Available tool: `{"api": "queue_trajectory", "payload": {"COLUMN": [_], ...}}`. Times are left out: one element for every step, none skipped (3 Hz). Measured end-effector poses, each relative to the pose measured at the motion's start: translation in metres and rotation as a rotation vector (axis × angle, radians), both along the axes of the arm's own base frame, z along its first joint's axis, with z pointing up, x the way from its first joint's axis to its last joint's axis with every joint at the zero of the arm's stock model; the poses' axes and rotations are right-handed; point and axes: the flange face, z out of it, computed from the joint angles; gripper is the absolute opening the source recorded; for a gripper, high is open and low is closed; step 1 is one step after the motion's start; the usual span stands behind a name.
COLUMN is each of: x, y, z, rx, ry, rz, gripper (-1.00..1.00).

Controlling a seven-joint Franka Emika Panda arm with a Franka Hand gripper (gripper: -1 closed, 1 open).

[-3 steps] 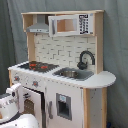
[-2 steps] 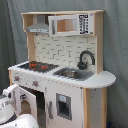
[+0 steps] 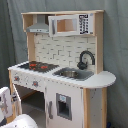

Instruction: Play with the kitchen

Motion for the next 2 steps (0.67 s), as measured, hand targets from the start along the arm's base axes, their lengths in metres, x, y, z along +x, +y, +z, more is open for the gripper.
{"api": "queue_trajectory", "payload": {"x": [-0.0196,-0.0201], "y": [0.0179,0.0179], "z": [-0.0012,0.0000], "rx": [-0.012,-0.013], "ry": [-0.039,-0.042], "rz": [0.000,-0.003], "gripper": [-1.00,1.00]}}
